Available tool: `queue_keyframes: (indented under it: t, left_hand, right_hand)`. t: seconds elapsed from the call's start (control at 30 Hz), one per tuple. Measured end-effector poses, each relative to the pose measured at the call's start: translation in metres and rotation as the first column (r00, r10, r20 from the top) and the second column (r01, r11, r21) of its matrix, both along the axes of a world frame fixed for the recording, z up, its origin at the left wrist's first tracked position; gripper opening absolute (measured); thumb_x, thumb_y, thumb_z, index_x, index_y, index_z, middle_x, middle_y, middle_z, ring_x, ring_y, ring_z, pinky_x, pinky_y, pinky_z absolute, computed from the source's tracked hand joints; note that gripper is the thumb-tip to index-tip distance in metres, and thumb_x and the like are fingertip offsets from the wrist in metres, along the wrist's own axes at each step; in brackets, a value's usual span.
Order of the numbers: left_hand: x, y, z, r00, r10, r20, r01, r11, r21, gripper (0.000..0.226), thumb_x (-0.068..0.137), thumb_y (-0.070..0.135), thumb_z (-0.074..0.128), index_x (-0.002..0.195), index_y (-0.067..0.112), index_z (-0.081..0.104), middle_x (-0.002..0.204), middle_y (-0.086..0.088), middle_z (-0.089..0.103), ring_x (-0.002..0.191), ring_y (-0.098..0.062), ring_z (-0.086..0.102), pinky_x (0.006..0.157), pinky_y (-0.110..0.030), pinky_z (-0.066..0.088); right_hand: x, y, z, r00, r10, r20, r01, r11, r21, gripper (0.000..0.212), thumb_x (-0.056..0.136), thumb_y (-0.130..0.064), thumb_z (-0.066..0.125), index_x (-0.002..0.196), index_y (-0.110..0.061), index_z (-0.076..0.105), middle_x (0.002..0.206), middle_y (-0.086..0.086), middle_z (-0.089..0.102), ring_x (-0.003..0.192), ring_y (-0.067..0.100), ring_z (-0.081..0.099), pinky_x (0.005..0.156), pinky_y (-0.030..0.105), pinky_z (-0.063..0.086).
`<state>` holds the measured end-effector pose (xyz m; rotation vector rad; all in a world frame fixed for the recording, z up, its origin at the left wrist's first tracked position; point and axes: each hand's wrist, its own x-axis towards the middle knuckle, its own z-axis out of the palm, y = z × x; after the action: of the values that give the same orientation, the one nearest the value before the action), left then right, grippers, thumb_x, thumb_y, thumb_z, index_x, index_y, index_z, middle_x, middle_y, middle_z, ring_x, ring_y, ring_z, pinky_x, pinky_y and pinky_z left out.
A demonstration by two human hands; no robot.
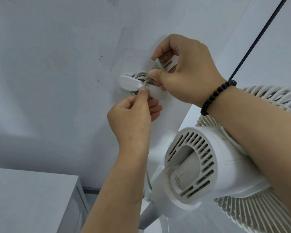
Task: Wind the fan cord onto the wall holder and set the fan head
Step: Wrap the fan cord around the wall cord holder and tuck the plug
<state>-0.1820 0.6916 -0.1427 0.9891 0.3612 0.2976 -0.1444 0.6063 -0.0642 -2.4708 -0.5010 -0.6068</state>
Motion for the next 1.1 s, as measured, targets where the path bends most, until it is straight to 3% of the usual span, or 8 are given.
queue_keyframes:
  t: [0.13, 0.43, 0.6, 0.77, 1.1]
  left_hand:
    - [0.002, 0.004, 0.003, 0.995, -0.098, 0.028, 0.101, 0.99, -0.1, 0.023, 0.091, 0.017, 0.065, 0.07, 0.007, 0.068, 0.062, -0.007, 0.07, 0.062, -0.02, 0.072, 0.056, -0.025, 0.056]
    - [0.001, 0.005, 0.005, 0.981, -0.183, 0.071, 0.192, 0.972, -0.136, 0.015, 0.091, 0.012, 0.064, 0.078, 0.005, 0.067, 0.06, -0.004, 0.069, 0.059, -0.015, 0.069, 0.056, -0.023, 0.055]
    - [-0.006, -0.006, 0.01, 0.944, -0.32, 0.076, 0.326, 0.878, -0.35, 0.029, 0.098, 0.026, 0.054, 0.084, 0.004, 0.067, 0.066, -0.006, 0.074, 0.061, -0.015, 0.073, 0.052, -0.02, 0.055]
    - [-0.009, -0.011, 0.011, 0.941, -0.312, 0.132, 0.335, 0.797, -0.503, 0.036, 0.099, 0.027, 0.051, 0.078, 0.006, 0.071, 0.07, -0.006, 0.074, 0.062, -0.013, 0.072, 0.053, -0.019, 0.055]
    - [-0.006, -0.006, 0.008, 0.927, -0.353, 0.129, 0.359, 0.731, -0.58, 0.029, 0.095, 0.023, 0.052, 0.082, 0.002, 0.067, 0.069, -0.009, 0.074, 0.061, -0.017, 0.072, 0.054, -0.022, 0.057]
  right_hand:
    - [0.0, 0.0, 0.0, 1.0, 0.022, 0.004, -0.022, 0.999, 0.033, 0.022, 0.076, -0.019, 0.073, 0.093, -0.022, 0.059, 0.092, -0.005, 0.064, 0.077, 0.014, 0.067, 0.07, 0.031, 0.057]
    - [0.002, 0.0, 0.0, 0.999, 0.03, -0.02, -0.028, 0.996, 0.083, 0.021, 0.077, -0.017, 0.071, 0.09, -0.023, 0.056, 0.09, -0.004, 0.063, 0.082, 0.018, 0.068, 0.07, 0.035, 0.058]
    - [0.001, 0.0, 0.0, 1.0, 0.023, -0.021, -0.022, 0.999, 0.043, 0.02, 0.077, -0.02, 0.071, 0.093, -0.022, 0.059, 0.093, -0.005, 0.064, 0.084, 0.017, 0.068, 0.075, 0.034, 0.057]
    - [0.001, 0.0, 0.001, 1.0, 0.014, -0.007, -0.014, 1.0, 0.02, 0.02, 0.078, -0.021, 0.072, 0.093, -0.023, 0.06, 0.093, -0.008, 0.063, 0.082, 0.013, 0.066, 0.075, 0.027, 0.055]
    - [-0.001, 0.003, 0.002, 1.0, -0.003, -0.013, 0.003, 1.0, -0.009, 0.02, 0.077, -0.022, 0.071, 0.094, -0.022, 0.061, 0.092, -0.008, 0.064, 0.081, 0.013, 0.067, 0.076, 0.033, 0.056]
